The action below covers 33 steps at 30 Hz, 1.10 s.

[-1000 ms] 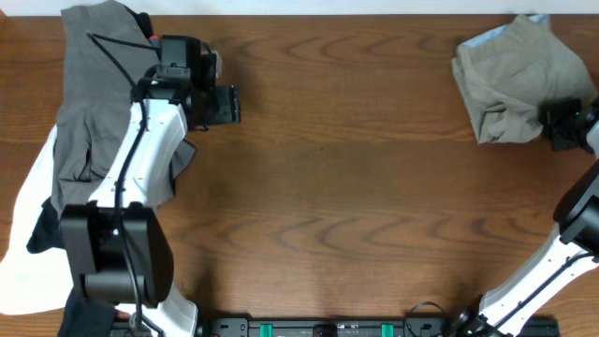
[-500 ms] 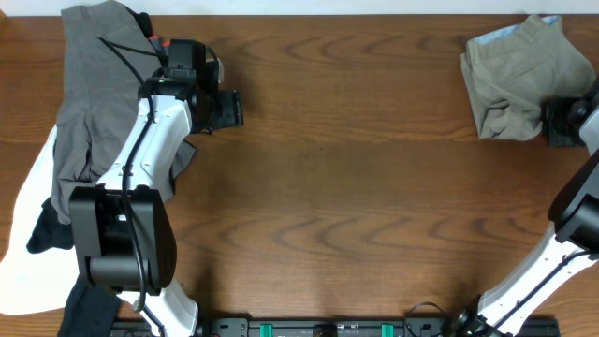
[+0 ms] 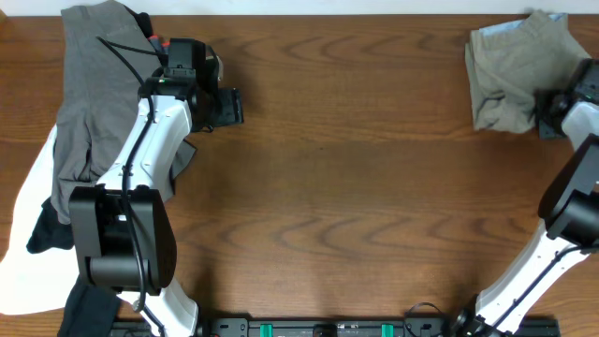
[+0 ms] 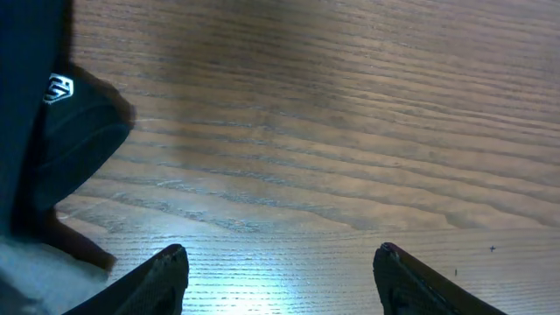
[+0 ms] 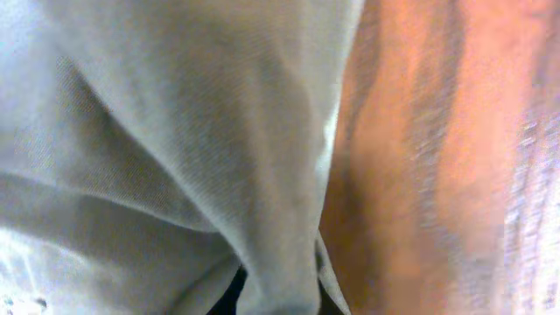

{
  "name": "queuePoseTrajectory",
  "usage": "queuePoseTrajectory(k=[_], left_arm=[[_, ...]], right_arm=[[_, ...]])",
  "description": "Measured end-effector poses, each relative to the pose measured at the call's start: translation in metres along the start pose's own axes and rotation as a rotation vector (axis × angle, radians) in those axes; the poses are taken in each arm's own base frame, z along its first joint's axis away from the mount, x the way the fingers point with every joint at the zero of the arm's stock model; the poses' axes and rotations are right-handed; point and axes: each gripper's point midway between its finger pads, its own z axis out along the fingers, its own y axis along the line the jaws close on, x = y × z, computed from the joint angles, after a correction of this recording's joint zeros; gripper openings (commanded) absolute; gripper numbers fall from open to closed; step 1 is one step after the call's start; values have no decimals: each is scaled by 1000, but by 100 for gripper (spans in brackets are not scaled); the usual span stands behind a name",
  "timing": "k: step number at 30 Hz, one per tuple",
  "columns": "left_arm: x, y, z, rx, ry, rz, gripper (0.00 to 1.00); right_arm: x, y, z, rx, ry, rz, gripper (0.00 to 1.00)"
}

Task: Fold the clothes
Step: 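Lower the khaki shorts at the upper right corner and release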

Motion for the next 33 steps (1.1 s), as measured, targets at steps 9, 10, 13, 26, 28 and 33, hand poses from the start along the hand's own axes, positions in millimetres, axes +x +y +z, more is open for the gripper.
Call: queuePoseTrajectory(k=[9,10,13,26,28,33], left_arm=[[0,0,0,0,0,0,70],[0,0,0,0,0,0,70],[0,0,0,0,0,0,70],[-4,-1,0,3,-17,3,70],[-4,-1,0,4,-18,3,70],[-5,-1,0,4,-18,4,70]], right_arm=[[17,10,-2,-4,-19,-44,2],[17,10,-2,-4,-19,-48,2],[16,10,-2,-5,-18,-81,3],[23,21,1,-109,51,-579,1],[23,20,1,-110,54,-607,1],[25,19,1,-107,62,-637,57]])
